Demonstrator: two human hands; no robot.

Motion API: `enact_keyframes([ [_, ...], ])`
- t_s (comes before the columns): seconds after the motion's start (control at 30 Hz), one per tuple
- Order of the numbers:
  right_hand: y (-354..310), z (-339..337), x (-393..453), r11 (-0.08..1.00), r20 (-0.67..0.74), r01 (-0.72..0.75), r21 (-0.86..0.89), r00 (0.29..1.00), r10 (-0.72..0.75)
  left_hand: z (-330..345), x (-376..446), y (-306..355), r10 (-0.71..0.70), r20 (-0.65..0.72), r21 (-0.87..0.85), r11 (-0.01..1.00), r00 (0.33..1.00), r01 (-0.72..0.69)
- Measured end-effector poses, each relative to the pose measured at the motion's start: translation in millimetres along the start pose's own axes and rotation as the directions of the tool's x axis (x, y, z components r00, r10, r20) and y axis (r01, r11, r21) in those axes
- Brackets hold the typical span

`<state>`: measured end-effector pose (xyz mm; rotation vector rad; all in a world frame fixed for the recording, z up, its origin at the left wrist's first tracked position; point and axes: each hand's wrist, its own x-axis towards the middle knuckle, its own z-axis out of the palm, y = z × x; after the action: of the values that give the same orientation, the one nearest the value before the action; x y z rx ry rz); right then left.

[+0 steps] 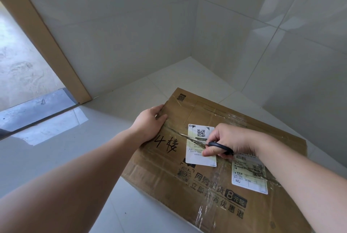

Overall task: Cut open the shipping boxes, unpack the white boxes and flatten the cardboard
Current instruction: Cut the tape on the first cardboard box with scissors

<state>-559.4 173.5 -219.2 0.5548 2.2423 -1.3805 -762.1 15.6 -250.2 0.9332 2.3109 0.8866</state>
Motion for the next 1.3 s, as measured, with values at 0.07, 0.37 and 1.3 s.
enact_keyframes([
  [0.07, -0.1, -1.6, 1.0, 1.0, -0.005, 0.008, -0.027, 1.0, -0.008, -0.8, -0.2, 0.0, 0.007, 0.006, 0.005, 1.0, 1.0, -0.007],
  [0.37, -11.6, 3.2, 9.0, 1.0, -0.016, -0.007, 0.021, 1.0, 0.007, -6.0, -3.5, -0.8, -0.017, 0.034, 0.022, 1.0, 0.999, 0.016],
  [1.3, -26.3, 3.9, 16.7, 0.997, 0.001, 0.035, 0.076, 0.999, -0.035, -17.7, -13.8, -12.8, 0.02, 0.117, -0.015, 1.0, 0.993, -0.018],
])
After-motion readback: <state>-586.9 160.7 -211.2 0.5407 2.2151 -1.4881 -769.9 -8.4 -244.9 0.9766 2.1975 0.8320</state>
